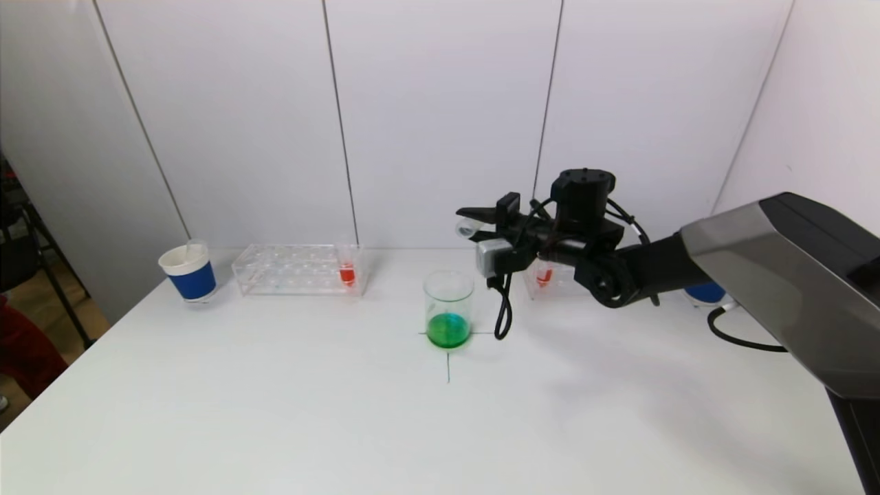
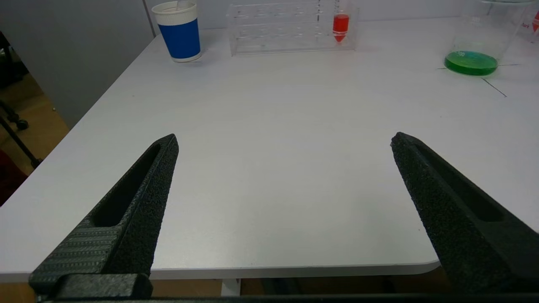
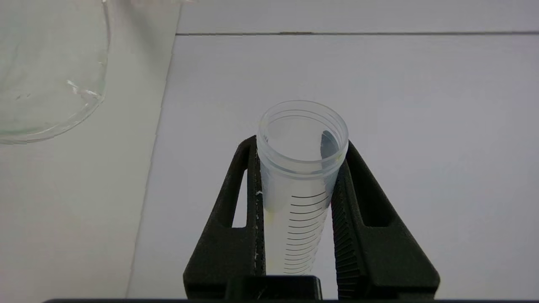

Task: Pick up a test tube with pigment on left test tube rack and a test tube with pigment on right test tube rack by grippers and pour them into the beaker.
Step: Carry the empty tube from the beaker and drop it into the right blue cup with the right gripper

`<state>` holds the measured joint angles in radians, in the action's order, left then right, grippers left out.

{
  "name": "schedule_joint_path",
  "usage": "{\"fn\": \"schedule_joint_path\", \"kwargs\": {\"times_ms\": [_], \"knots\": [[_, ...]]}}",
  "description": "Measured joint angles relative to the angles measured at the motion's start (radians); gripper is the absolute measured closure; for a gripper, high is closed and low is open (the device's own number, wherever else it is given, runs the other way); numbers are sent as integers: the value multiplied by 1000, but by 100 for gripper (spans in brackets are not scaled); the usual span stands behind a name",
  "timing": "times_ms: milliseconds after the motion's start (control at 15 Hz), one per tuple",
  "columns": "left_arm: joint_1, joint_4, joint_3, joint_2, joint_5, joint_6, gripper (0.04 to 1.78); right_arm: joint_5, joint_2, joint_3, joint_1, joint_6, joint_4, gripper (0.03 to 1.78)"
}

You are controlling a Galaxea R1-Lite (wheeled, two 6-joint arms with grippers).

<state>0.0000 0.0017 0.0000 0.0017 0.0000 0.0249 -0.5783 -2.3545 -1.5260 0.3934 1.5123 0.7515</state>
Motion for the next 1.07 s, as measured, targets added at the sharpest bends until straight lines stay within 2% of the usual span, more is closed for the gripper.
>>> {"fn": "schedule_joint_path", "kwargs": {"times_ms": [333, 667, 933, 1067], "knots": [[0, 0, 0, 0, 0, -1, 6, 121, 24, -49, -51, -283, 17, 130], [0, 0, 0, 0, 0, 0, 6, 269, 97, -72, -117, -581, 15, 130], [0, 0, 0, 0, 0, -1, 6, 347, 149, -111, -181, -801, -3, 130], [0, 0, 0, 0, 0, -1, 6, 383, 189, -114, -202, -911, -56, 130]]}}
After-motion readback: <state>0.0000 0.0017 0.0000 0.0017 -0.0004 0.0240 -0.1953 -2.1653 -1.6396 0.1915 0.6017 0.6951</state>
